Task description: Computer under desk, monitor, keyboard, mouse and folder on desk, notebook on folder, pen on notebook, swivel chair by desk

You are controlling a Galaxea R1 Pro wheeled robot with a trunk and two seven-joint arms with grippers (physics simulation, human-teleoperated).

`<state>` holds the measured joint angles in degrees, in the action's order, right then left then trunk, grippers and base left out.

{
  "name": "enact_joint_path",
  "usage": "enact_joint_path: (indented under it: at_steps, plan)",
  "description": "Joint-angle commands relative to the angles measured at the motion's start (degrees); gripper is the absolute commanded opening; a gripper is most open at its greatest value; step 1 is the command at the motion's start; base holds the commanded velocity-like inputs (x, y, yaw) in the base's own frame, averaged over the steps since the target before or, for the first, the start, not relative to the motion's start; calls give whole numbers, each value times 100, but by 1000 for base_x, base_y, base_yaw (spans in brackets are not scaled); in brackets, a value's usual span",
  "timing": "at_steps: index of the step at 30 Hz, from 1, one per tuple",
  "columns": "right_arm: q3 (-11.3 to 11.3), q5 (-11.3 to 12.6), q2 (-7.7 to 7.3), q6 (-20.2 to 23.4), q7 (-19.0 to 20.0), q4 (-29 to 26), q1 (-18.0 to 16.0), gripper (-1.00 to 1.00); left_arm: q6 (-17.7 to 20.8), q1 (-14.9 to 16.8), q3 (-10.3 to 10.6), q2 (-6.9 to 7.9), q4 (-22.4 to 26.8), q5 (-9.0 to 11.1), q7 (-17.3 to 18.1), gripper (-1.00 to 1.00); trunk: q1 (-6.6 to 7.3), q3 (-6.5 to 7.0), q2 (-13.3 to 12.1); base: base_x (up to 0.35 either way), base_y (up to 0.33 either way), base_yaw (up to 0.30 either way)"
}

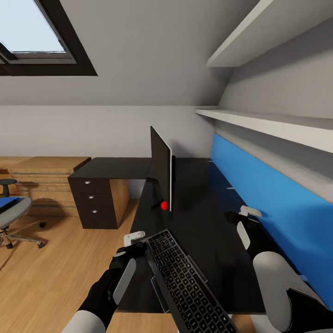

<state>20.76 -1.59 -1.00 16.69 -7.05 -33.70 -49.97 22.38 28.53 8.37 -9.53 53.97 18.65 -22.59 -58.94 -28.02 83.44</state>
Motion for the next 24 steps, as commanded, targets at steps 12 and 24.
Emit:
enact_joint_path:
  at_steps: [12, 24]
  plan:
    - [7, -21, -6, 28, -12, -8, -4, 100, 12, 4, 15, 3, 8, 60, -53, 100, -1, -6, 4, 34, -33, 0]
    - [7, -25, -8, 27, -15, -12, -4, 100, 0, 4, 15, 3, 8, 60, -58, 100, -1, -6, 4, 126, -134, 0]
